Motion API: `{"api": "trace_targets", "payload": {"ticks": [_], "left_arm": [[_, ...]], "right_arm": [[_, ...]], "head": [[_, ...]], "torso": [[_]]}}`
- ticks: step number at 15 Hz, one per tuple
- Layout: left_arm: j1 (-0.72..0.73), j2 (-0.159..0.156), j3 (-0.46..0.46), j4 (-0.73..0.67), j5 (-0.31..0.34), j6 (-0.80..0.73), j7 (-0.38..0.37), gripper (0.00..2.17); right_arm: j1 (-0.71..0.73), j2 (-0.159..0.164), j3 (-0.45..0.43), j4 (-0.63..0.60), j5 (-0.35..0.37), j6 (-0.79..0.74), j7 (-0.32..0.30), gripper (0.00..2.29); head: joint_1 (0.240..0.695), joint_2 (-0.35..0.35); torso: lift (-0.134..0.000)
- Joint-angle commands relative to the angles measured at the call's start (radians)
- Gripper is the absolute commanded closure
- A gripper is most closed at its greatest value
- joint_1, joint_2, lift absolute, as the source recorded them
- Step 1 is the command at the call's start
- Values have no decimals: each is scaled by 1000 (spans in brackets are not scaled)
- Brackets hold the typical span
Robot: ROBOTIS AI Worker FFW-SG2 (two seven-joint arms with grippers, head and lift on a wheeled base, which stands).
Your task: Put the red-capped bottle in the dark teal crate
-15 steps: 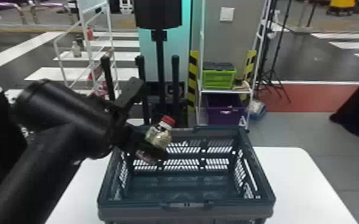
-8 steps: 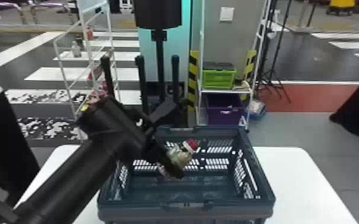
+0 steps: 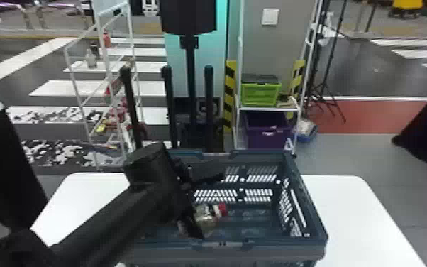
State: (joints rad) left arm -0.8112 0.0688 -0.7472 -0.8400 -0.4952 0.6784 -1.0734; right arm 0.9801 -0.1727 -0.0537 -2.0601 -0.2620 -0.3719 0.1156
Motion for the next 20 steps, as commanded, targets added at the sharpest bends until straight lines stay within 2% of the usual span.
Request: {"api": "trace_targets", "payload": {"ticks": [1,2,3,4,6,7,9,12,16,18,20], "left_arm": [[3,-1,-17,7,-9,-1,9,2138],[3,-1,-18,7,-11,-1,20,2135],[4,-1,-24,6,-11,-1,35,2034],[9,-1,-32,-2,-11,2,59,1774],[20,-3,-40,-17,-11,11,110,248],[21,-1,-40,-28,-11,23,125,-2],[27,3,-38,-57,-11,48,165,-2],[47,28,-9,-165,-11,109,188,12],[86,79,94,-386,1,214,196,33],[122,95,175,-514,12,269,208,36],[182,128,250,-695,46,346,227,39]], "right_arm": [[0,1,0,0,-2,0,1,151],[0,1,0,0,-2,-3,1,151],[3,1,0,0,-2,-6,1,151],[3,1,0,2,-3,-12,1,151],[6,1,-1,5,-3,-25,-1,151],[8,1,-1,5,-5,-31,-1,151],[9,1,-5,9,-11,-46,-1,151],[9,1,-11,9,-14,-46,-1,151],[9,1,-21,9,-19,-43,-1,151],[11,1,-24,9,-20,-43,-1,151],[11,1,-29,6,-22,-37,-1,151]], "head": [[499,0],[499,0],[499,0],[499,0],[499,0],[499,0],[499,0],[499,0],[499,0],[499,0],[499,0]], "torso": [[0],[0],[0],[0],[0],[0],[0],[0],[0],[0],[0]]}}
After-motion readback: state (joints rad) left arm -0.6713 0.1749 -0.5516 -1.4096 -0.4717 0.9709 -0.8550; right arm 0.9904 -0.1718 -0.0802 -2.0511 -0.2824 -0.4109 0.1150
